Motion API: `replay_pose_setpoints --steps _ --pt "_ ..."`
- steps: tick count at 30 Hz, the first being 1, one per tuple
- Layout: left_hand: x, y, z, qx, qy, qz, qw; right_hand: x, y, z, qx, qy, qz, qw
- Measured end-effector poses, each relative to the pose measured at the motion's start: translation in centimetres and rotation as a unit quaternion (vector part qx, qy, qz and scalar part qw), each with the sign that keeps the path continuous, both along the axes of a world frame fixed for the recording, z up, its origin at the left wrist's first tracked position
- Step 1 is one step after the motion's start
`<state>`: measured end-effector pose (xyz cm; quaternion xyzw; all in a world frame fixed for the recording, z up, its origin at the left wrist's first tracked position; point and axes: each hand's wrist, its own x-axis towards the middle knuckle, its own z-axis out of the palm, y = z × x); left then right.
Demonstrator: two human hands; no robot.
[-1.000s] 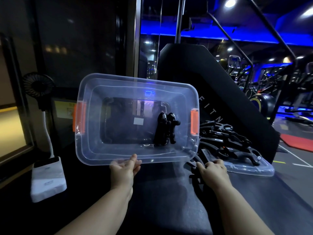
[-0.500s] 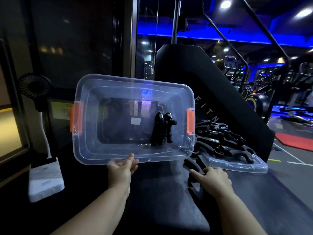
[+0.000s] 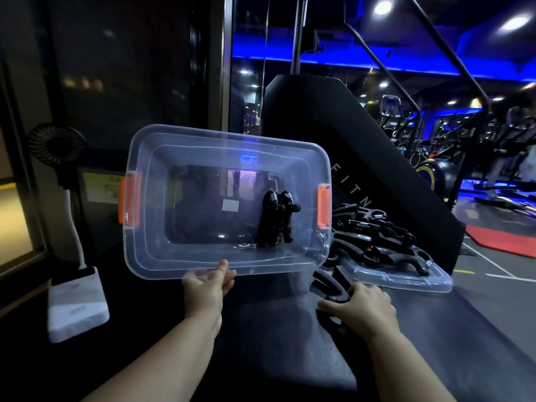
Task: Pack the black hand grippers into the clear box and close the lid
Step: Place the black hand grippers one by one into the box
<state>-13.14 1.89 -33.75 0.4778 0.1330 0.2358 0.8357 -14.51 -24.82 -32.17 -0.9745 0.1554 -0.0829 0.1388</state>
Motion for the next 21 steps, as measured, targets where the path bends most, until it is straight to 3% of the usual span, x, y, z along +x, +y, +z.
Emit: replay_pose_setpoints --steps 7,15,21 --pt "0.1 0.1 -0.2 -0.006 0.003 -0.002 1.000 0.1 -0.6 0.3 0.218 -0.129 -0.028 0.967" --pt "0.4 0.2 -0.3 -0.010 0.003 -0.002 1.000 0.4 -0.9 0.6 0.195 -0.237 -0.025 0.952" --pt "0.4 0.1 -0.3 -0.014 0.003 -0.002 1.000 0.8 -0.7 0.5 0.188 -0.236 -0.021 0.953"
